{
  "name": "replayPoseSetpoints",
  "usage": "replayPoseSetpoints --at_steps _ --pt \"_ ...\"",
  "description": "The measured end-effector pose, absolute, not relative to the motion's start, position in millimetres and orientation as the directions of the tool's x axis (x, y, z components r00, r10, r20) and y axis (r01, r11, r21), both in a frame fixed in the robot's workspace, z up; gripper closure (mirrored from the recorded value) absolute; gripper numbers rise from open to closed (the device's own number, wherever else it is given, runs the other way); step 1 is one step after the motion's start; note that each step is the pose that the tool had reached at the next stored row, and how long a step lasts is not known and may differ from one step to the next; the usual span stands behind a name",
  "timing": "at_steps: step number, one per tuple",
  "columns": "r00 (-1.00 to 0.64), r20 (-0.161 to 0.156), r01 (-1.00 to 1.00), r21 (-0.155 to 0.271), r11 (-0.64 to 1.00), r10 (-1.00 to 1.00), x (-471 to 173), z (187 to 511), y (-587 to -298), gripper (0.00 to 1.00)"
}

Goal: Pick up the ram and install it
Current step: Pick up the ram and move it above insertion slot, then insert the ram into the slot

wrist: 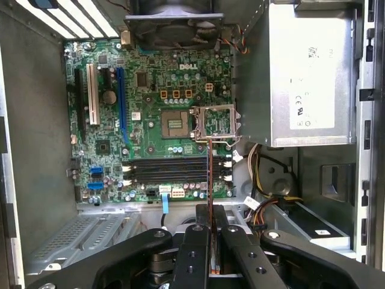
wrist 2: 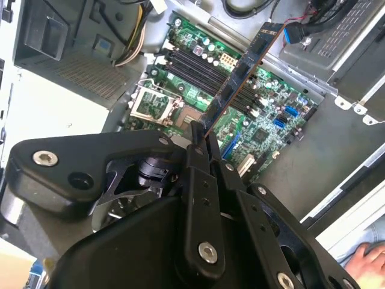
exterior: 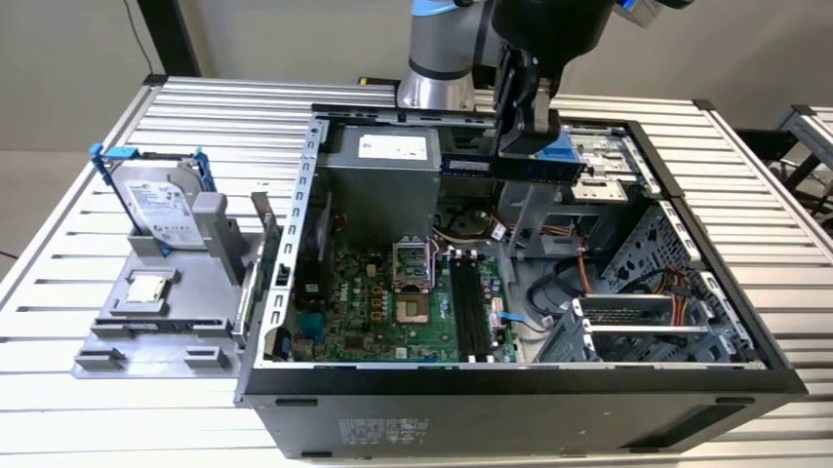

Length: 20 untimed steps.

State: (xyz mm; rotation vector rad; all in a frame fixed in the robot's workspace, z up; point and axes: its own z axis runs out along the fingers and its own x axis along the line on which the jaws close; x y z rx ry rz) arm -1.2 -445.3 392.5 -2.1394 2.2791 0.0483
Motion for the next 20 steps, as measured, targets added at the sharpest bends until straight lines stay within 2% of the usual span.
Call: replayPoseSetpoints --at_steps 11,20 --pt "-0.065 -0.032 -0.998 0.013 0.064 -0.997 -1.2 392.4 -445.3 1.0" --pt "-0.135 -0.032 -0.991 0.013 0.134 -0.99 -1.2 392.3 -445.3 1.0"
